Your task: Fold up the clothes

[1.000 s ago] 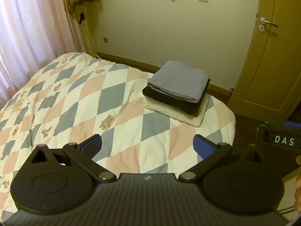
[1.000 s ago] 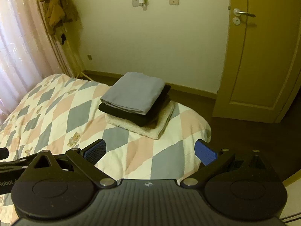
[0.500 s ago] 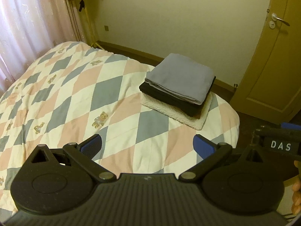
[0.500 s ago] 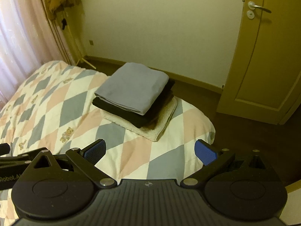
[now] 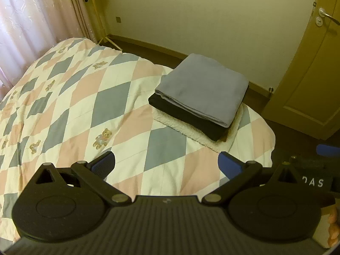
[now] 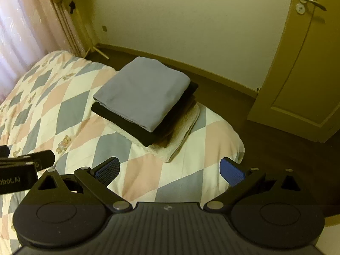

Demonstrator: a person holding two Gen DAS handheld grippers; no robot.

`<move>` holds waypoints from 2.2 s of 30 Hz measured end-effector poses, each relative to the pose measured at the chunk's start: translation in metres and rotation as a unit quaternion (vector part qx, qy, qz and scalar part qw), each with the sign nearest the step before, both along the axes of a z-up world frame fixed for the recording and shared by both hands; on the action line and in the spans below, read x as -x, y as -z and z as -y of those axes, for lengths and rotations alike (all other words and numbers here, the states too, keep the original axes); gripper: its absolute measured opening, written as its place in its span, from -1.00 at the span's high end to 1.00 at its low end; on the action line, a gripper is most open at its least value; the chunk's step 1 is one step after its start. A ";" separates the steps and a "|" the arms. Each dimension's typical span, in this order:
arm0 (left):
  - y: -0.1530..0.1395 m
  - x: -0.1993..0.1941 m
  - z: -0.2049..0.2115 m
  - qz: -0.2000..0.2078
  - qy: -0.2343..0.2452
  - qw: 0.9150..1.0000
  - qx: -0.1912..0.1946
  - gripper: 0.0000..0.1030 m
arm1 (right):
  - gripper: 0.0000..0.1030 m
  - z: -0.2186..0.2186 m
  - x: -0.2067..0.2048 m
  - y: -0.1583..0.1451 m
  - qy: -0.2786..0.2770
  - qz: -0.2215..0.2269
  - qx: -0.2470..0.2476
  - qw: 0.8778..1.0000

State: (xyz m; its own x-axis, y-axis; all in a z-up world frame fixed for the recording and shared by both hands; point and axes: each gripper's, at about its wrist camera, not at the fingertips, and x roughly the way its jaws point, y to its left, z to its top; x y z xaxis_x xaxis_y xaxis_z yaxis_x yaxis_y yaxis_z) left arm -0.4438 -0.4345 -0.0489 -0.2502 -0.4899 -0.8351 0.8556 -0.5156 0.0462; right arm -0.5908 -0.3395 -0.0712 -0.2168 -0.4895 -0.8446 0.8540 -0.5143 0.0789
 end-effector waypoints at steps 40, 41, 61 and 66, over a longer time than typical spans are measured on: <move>0.025 0.036 0.050 0.030 -0.030 0.999 -0.021 -0.98 | -1.00 0.068 0.042 0.035 -0.055 0.018 -0.055 0.997; 0.026 0.038 0.051 0.032 -0.031 0.999 -0.022 -0.98 | -1.00 0.070 0.043 0.036 -0.056 0.019 -0.056 0.997; 0.052 0.066 0.080 0.052 -0.047 0.997 -0.044 -0.98 | -1.00 0.105 0.076 0.059 -0.072 0.033 -0.079 0.994; 0.060 0.073 0.088 0.056 -0.048 0.996 -0.047 -0.98 | -1.00 0.114 0.084 0.066 -0.075 0.032 -0.086 0.993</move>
State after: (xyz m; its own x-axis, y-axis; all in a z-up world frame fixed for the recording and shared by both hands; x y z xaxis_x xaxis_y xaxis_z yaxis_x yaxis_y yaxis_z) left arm -0.5173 -0.5227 -0.1088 -0.1078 -0.4253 -0.8986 0.8933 -0.4381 0.1001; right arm -0.6746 -0.4536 -0.1368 -0.0946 -0.3603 -0.9280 0.9183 -0.3916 0.0585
